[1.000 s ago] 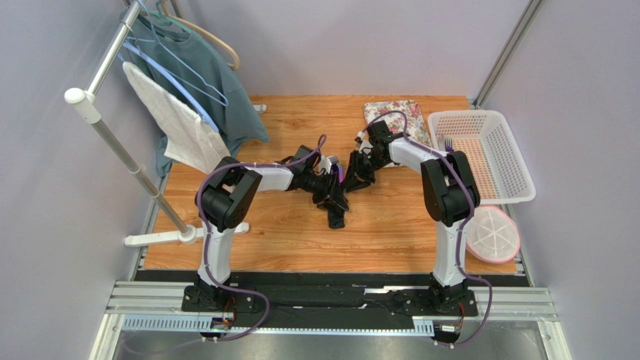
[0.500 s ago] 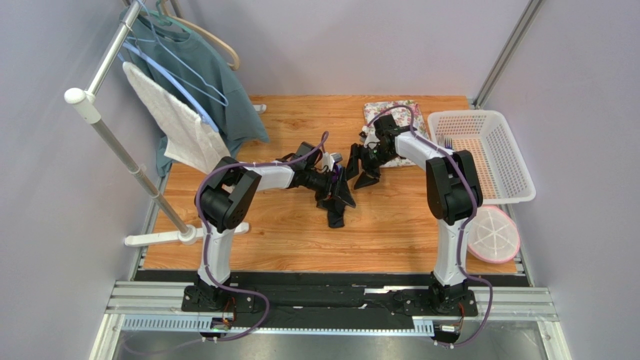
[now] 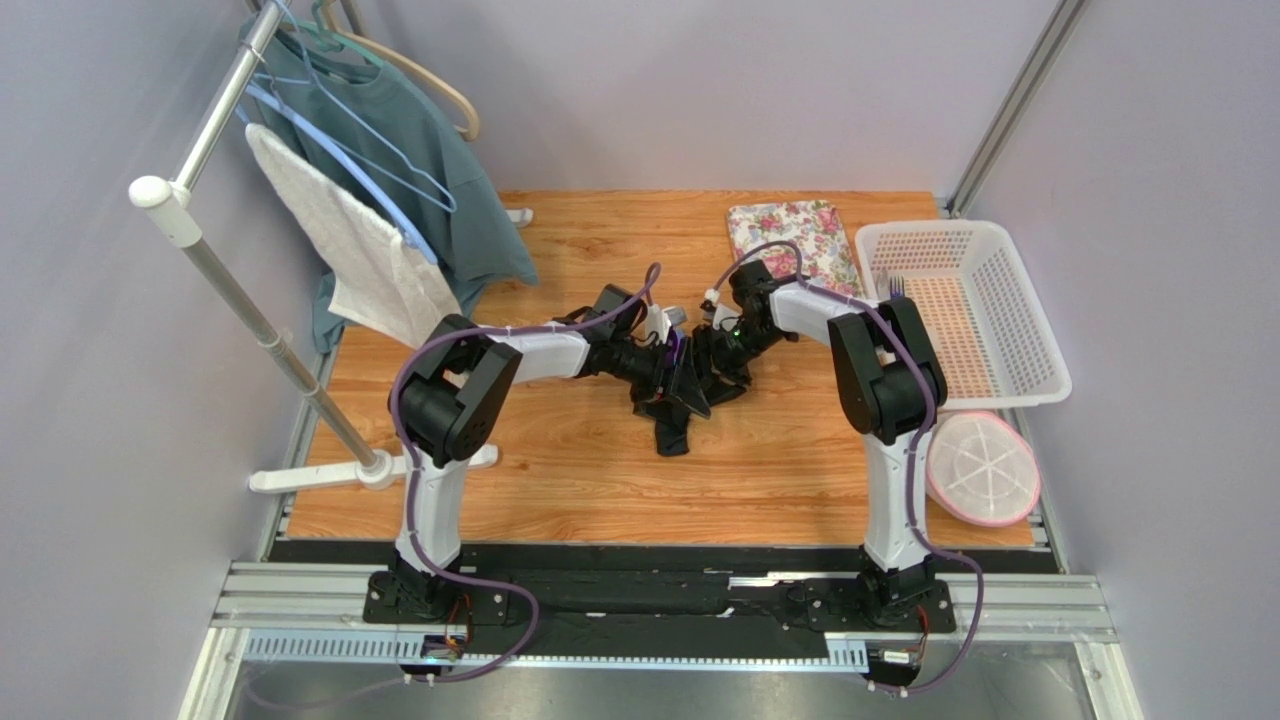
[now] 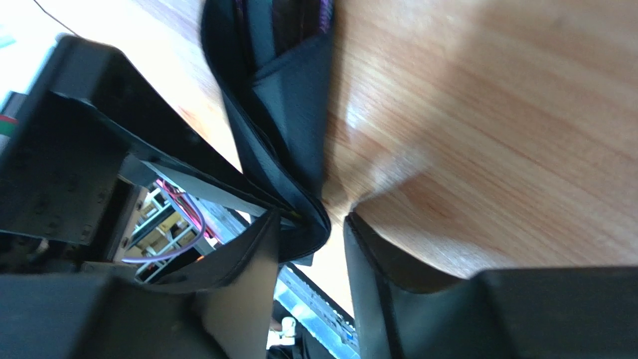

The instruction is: Place the utensils on the paper napkin and roll it up

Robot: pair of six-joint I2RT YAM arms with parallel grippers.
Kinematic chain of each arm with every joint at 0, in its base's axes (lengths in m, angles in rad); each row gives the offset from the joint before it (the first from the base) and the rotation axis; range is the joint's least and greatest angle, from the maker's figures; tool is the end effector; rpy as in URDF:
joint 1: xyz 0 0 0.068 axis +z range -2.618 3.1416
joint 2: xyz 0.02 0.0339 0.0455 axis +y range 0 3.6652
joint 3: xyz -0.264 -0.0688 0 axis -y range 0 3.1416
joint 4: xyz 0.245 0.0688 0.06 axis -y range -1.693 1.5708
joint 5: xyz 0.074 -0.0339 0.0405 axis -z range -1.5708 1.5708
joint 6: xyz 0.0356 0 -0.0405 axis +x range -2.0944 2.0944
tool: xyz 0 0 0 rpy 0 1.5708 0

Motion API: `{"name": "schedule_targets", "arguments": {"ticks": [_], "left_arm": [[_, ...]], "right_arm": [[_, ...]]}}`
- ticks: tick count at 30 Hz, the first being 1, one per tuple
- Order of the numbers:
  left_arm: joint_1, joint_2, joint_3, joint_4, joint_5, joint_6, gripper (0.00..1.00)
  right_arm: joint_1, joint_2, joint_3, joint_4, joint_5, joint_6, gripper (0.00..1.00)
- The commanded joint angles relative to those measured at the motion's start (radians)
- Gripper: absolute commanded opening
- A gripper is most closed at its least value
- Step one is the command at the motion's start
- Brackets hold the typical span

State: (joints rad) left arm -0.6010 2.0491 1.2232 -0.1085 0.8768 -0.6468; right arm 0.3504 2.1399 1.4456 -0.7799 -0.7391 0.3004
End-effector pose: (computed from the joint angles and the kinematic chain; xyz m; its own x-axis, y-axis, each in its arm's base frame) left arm 0.3220 -0.2540 0.1306 -0.9744 0.2007 -0.1017 0.1896 0.4889 -0.8515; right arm 0.3662 0.1594 0.1254 -0.9861 -0.1276 0.1063 -0.0240 0.7429 0.6690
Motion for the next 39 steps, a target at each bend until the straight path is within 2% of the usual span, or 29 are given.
{"name": "schedule_targets", "arguments": {"ticks": [1,6,8,10,17,21,23,25,30,39], "left_arm": [[0.001,0.005,-0.016,-0.054,-0.139,0.076,0.88],[0.000,-0.017,-0.016,-0.046,-0.138,0.084,0.87],[0.001,-0.041,-0.025,-0.027,-0.125,0.079,0.86],[0.001,-0.079,-0.043,0.027,-0.095,0.064,0.81],[0.009,-0.219,-0.099,0.142,-0.012,0.033,0.63],[0.029,-0.263,-0.152,0.158,0.001,-0.002,0.49],[0.035,-0.257,-0.180,0.161,0.007,-0.025,0.44],[0.035,-0.236,-0.200,0.156,0.004,-0.037,0.34],[0.035,-0.162,-0.192,0.139,0.025,-0.060,0.21],[0.033,-0.110,-0.179,0.029,0.010,0.013,0.14]], "right_arm": [[0.002,0.002,-0.034,-0.004,0.001,-0.047,0.34],[-0.002,-0.002,-0.044,-0.027,0.015,-0.092,0.19],[-0.007,0.002,-0.042,-0.027,0.024,-0.102,0.09],[-0.007,0.009,-0.039,-0.027,0.035,-0.113,0.00],[-0.013,0.014,-0.062,-0.002,0.066,-0.115,0.00],[-0.013,0.002,-0.085,0.016,0.072,-0.107,0.00],[-0.014,0.000,-0.093,0.025,0.070,-0.103,0.00],[-0.013,0.000,-0.096,0.031,0.067,-0.099,0.00],[-0.014,-0.003,-0.106,0.045,0.063,-0.087,0.00],[-0.017,0.005,-0.099,0.051,0.060,-0.078,0.00]]}}
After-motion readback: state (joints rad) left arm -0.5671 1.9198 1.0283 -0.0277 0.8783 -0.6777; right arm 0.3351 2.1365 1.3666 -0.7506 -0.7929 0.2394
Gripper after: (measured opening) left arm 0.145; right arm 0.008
